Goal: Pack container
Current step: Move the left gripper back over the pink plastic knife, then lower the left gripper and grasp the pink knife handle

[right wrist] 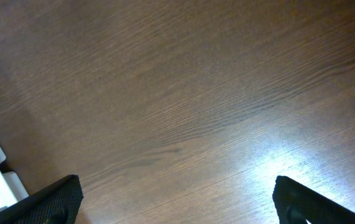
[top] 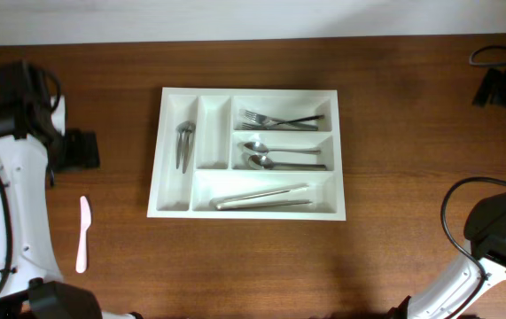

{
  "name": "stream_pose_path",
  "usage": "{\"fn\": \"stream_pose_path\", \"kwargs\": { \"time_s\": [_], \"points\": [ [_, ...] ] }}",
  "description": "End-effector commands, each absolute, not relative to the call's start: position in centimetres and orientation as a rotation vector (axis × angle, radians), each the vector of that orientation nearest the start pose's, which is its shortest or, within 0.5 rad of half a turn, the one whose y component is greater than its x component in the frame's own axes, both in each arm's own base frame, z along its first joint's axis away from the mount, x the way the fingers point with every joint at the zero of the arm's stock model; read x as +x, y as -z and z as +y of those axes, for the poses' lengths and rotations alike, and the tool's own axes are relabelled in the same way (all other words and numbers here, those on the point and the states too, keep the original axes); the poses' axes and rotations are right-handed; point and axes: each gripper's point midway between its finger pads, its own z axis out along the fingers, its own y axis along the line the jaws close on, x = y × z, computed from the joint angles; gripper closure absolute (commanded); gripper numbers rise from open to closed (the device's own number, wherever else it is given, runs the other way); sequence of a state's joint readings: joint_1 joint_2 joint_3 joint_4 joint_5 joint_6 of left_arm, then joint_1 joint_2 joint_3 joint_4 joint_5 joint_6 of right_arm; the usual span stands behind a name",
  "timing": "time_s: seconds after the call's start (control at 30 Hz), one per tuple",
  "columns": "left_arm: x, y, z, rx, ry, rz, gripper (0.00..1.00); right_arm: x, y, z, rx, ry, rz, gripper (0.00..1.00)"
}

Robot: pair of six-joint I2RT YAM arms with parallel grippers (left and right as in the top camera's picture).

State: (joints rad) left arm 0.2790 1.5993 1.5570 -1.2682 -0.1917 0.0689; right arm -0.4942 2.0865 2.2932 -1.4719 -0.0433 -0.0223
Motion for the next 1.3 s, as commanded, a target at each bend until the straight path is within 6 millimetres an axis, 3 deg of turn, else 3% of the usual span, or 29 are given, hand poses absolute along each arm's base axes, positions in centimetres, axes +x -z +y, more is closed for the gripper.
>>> {"fn": "stream_pose_path", "kwargs": {
  "time_s": [0.0, 0.17, 0.23, 0.37, 0.7, 0.97, 1.27],
  "points": [
    [29.0, -16.9, 12.5, -0.417, -0.318, 2.880, 0.01, 40.0, -21.9, -20.8, 0.669, 0.049, 2.752, 0.01],
    [26.8, -12.1, 11.9, -0.300, -0.325, 2.944, 0.01, 40.0, -21.9, -20.9, 0.670, 0.049, 2.752, 0.01],
    [26.9, -10.4, 10.9, -0.247, -0.245, 2.950, 0.01, 40.0, -21.9, -20.9, 0.670, 0.049, 2.752, 0.01],
    [28.3, -10.4, 10.9, -0.243, -0.225, 2.892, 0.01, 40.0, -21.9, -20.9, 0.670, 0.049, 2.752, 0.01],
    [29.3, -9.4, 11.3, -0.242, -0.195, 2.852, 0.01, 40.0, -21.9, -20.9, 0.670, 0.049, 2.752, 0.01],
    [27.3, -5.3, 13.8, -0.386, -0.174, 2.964, 0.01, 40.0, -21.9, -20.9, 0.670, 0.049, 2.752, 0.01],
    [25.9, -2.3, 13.4, -0.272, -0.124, 3.106, 0.01, 40.0, -21.9, -20.9, 0.670, 0.049, 2.752, 0.01]
  ]
}}
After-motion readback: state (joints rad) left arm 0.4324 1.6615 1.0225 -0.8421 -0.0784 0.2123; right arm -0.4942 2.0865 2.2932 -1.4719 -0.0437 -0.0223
